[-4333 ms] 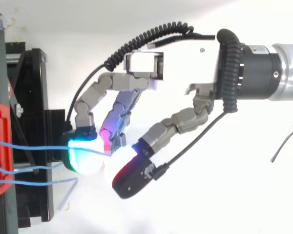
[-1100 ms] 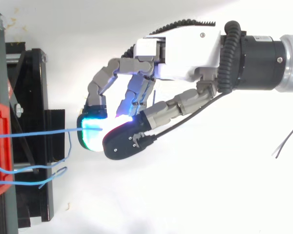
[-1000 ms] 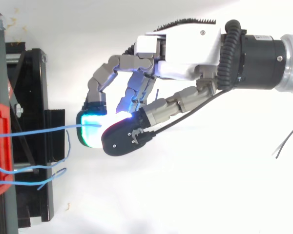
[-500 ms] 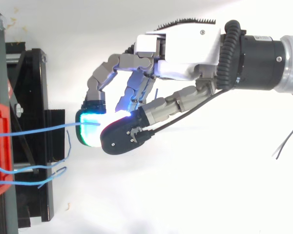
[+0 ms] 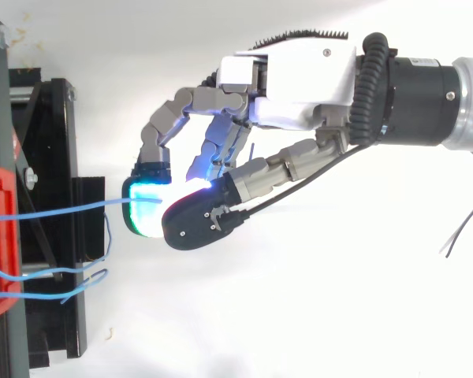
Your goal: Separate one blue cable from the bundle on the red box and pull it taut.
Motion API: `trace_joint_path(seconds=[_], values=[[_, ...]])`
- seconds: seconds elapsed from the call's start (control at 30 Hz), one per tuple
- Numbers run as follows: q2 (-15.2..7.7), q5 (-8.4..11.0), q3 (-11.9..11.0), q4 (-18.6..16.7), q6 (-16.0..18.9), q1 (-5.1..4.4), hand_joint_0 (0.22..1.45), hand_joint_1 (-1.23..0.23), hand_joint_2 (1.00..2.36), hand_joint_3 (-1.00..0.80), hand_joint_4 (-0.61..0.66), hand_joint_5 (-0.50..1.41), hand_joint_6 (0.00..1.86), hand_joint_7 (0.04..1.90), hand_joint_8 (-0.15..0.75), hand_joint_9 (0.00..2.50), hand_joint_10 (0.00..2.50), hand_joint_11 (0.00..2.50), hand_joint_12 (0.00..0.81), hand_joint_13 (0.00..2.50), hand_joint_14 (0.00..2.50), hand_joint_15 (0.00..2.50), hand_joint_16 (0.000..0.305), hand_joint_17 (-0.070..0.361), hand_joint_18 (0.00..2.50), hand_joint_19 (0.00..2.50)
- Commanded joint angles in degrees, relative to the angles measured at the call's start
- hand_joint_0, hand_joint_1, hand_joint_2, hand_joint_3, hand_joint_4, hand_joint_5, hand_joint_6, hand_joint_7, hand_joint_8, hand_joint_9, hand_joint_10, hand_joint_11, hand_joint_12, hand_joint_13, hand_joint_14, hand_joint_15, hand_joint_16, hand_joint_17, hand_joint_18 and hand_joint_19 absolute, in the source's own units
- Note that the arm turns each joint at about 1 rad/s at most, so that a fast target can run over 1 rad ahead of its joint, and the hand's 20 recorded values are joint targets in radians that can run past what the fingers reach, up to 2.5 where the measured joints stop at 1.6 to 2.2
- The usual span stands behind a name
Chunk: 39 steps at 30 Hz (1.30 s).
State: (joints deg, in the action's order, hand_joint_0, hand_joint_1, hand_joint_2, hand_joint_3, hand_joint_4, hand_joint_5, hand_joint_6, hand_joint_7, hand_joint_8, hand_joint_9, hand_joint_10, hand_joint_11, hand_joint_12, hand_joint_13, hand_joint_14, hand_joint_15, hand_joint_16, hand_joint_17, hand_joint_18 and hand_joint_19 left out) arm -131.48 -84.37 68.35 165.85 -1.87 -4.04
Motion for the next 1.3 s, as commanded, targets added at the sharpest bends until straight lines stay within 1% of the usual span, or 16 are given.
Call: trace_joint_path(seconds=[0.0, 1.27], values=[[0.0, 0.0, 0.0, 0.0, -0.1, 0.0, 0.62, -0.87, 1.01, -0.06, -0.02, -0.04, 0.93, 0.76, 0.271, 1.13, 0.02, 0.5, 0.402, 1.15, 0.02, 0.67, 0.055, 0.124, 1.03, 0.63], [0.0, 0.0, 0.0, 0.0, -0.1, 0.0, 0.61, -0.87, 1.01, -0.06, -0.03, -0.04, 0.94, 0.75, 0.265, 1.15, 0.02, 0.5, 0.398, 1.16, 0.02, 0.68, 0.056, 0.125, 1.06, 0.65]])
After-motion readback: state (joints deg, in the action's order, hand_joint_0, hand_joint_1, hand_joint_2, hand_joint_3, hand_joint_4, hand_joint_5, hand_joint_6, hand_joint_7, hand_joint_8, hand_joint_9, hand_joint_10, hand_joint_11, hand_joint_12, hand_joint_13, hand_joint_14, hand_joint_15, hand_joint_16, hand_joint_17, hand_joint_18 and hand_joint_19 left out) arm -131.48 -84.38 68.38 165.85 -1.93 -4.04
